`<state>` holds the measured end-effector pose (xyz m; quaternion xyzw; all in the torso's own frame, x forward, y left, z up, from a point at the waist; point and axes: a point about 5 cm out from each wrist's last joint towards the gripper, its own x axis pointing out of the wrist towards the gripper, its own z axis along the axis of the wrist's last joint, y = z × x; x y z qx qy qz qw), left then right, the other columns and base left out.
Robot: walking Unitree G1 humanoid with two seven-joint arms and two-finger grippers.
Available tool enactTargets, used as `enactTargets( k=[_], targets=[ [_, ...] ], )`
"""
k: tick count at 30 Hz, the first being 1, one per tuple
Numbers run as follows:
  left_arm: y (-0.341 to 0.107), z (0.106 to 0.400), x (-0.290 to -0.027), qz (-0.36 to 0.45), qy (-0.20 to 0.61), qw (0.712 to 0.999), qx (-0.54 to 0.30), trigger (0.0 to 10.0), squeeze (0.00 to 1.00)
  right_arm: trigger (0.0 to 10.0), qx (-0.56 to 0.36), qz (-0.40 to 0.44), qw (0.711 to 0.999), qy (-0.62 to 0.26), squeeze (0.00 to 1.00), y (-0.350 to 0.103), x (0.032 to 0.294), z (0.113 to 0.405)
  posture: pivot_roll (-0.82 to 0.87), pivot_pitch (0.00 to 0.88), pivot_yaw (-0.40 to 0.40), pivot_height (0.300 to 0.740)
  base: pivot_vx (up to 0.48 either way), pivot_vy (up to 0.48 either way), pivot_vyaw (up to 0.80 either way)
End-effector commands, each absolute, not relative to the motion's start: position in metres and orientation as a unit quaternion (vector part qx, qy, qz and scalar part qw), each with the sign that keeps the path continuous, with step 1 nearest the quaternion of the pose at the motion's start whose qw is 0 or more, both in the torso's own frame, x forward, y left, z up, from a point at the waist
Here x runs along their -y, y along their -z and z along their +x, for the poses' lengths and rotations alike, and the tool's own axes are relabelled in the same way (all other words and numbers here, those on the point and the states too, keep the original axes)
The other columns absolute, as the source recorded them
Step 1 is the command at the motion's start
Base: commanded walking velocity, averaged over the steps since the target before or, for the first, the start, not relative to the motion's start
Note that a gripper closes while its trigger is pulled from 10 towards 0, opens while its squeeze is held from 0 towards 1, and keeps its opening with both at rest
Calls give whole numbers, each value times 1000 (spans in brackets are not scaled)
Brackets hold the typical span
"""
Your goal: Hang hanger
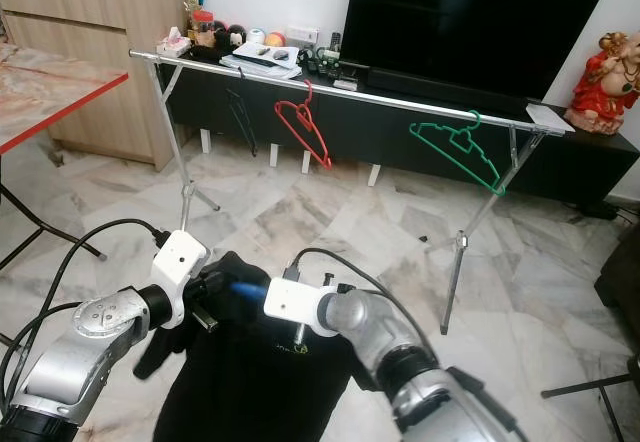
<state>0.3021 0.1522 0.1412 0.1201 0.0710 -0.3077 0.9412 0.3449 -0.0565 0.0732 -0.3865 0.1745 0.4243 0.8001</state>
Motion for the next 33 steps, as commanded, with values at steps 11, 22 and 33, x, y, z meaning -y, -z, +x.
enactTargets(
  k=[11, 22, 33],
  targets=[
    [-143, 290, -130, 118, 374, 917, -73, 0, 0, 0, -172, -252, 886, -350, 0, -84, 47, 354, 172, 0, -154, 740, 0, 0, 0],
    [-149, 303, -136, 135, 306, 941, -49, 0, 0, 0, -184, -176, 918, -305, 0, -88, 51, 359, 167, 0, -152, 740, 0, 0, 0],
    [-156, 314, -144, 143, 236, 961, -15, 7333, 0, 0, -180, -150, 931, -280, 0, -92, 56, 363, 165, 0, -157, 740, 0, 0, 0]
  ],
)
